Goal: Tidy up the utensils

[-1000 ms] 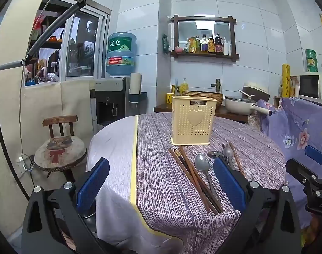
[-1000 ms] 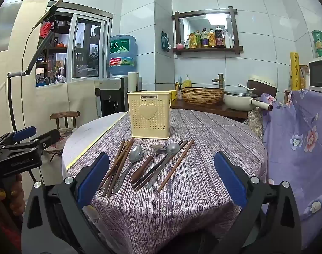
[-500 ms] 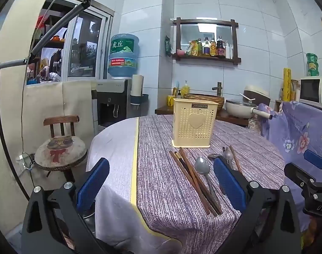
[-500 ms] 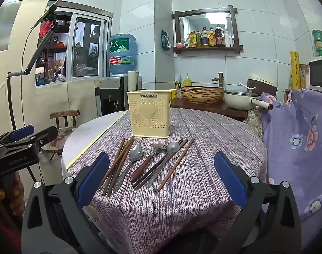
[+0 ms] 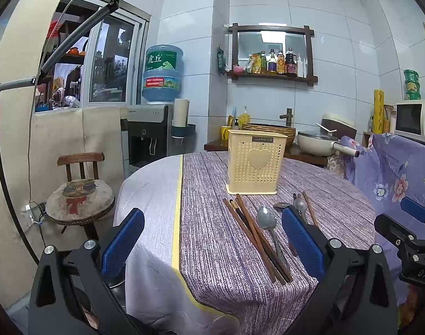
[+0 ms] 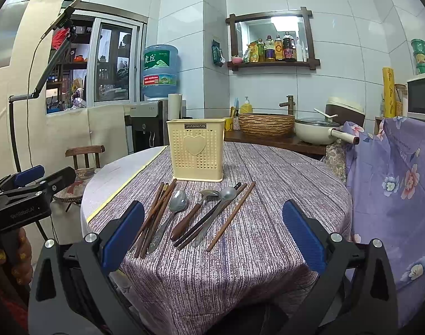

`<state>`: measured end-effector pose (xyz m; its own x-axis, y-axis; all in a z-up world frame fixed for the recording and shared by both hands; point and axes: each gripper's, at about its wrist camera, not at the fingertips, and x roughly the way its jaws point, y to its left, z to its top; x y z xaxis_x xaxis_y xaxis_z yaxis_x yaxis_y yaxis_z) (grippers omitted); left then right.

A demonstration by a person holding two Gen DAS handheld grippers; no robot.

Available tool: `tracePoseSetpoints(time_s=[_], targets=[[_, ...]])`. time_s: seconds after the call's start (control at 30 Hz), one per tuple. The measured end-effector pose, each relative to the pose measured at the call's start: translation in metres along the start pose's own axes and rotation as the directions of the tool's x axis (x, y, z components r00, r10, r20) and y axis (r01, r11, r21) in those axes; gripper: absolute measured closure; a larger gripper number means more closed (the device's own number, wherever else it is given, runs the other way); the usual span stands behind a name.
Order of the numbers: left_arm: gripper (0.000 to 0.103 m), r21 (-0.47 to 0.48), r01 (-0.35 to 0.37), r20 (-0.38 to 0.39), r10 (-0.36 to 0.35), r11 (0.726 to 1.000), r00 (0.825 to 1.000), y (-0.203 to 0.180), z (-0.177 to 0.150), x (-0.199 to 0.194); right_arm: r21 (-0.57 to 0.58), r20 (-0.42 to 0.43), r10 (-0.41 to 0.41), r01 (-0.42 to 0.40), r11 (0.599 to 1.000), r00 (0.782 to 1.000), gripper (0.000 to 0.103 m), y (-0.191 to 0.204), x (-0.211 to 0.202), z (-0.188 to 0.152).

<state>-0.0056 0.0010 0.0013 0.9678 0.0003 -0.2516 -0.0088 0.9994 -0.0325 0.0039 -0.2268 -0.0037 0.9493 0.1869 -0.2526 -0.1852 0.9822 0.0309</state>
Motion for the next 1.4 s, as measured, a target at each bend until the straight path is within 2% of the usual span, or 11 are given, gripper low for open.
tracePoseSetpoints(time_s=[1.4], targets=[[0.005,-0.001,-0.001,0.0,0.001,1.0,1.0,-0.0021,-0.001,0.0004,0.002,-0.004,0.003,-0.003,1.0,1.0,0.005,0.0004,-0.0012,0.0004]])
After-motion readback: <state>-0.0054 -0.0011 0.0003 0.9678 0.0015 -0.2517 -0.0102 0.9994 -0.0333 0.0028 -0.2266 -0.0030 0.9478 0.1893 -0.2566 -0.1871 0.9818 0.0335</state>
